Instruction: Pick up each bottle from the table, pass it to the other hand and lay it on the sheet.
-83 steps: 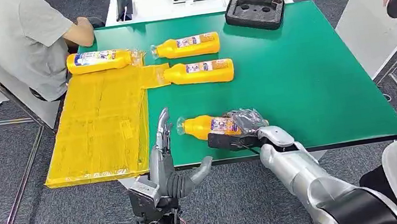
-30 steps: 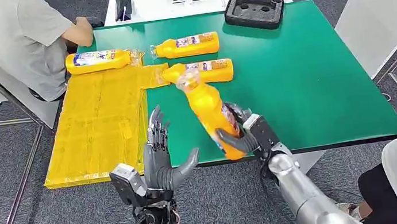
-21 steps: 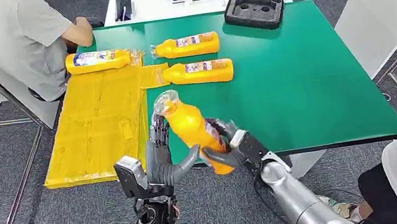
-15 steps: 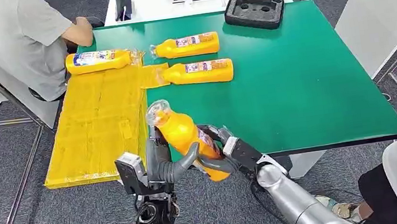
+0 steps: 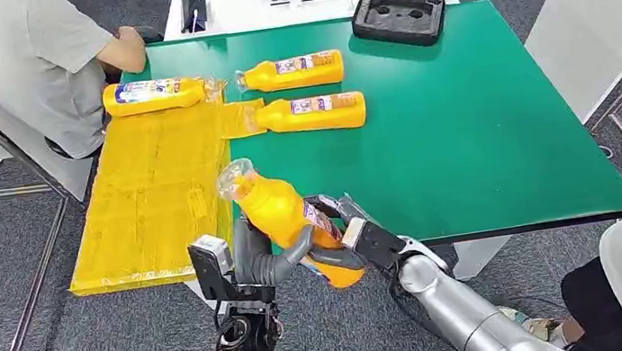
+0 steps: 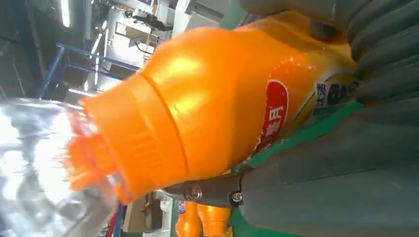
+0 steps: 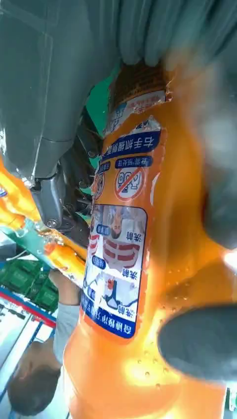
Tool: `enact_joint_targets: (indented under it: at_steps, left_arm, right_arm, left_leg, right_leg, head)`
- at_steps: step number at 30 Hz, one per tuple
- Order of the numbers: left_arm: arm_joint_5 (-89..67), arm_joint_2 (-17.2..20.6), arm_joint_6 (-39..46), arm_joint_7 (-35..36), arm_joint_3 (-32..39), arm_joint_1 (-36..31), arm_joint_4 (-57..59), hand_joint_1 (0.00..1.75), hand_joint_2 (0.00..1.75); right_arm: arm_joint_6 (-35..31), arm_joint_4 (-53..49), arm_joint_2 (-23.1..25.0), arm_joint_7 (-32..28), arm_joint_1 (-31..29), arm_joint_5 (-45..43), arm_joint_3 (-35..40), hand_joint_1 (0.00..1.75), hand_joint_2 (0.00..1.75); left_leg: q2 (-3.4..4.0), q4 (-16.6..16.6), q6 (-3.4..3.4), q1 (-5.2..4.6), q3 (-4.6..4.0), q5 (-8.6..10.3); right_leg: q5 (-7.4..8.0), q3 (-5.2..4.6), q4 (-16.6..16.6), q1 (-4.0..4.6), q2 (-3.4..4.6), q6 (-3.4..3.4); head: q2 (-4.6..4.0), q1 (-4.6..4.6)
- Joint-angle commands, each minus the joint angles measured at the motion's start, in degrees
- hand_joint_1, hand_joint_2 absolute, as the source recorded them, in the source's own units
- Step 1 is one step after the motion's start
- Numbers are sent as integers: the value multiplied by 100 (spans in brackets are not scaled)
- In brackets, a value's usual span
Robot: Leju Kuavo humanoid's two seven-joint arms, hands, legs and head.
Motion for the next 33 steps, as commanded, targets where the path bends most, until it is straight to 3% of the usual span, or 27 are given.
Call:
enact_joint_targets:
  at_steps: [1, 6, 7, 17, 18, 33]
  left_arm:
    - [40, 77, -325, 17, -69, -235, 545, 0, 175]
    - [71, 68, -455, 17, -108, -262, 569, 0, 175]
    - [81, 75, -483, 17, -112, -253, 556, 0, 0]
    - [294, 152, -712, 17, -101, -145, 419, 0, 0]
    - [314, 150, -753, 17, -122, -149, 397, 0, 175]
    - [293, 110, -764, 17, -278, -303, 656, 0, 175]
  right_arm:
    - [-164, -104, -259, 15, -354, -25, 226, 175, 175]
    - [-127, -160, -317, 15, -403, 61, 213, 175, 175]
    - [-136, -125, -320, 15, -409, 72, 207, 175, 175]
    - [-88, 15, -380, 15, -476, 34, 97, 175, 175]
    - [-30, 44, -349, 15, -497, 39, 129, 175, 175]
    - [161, 108, -144, 15, -635, -55, 122, 175, 175]
  left_leg:
    - [3, -2, -6, 0, 14, -5]
    - [1, 0, -7, 1, 17, -7]
    - [3, 0, -6, 0, 12, -5]
    - [4, -4, -7, 1, 21, -8]
    - [6, -3, -10, 4, 31, -13]
    - [9, 1, -9, 3, 20, -11]
  right_leg:
    - [-5, 13, -1, 0, 2, -5]
    - [-7, 18, 0, 1, 0, -7]
    - [-4, 12, -1, 1, 2, -6]
    - [-6, 20, -4, 1, 3, -7]
    - [-10, 31, -4, 5, 5, -10]
    - [-7, 21, -1, 4, 8, -9]
  head:
    - [0, -2]
    - [0, -2]
    - [0, -2]
    - [0, -2]
    - [0, 0]
    - [0, -2]
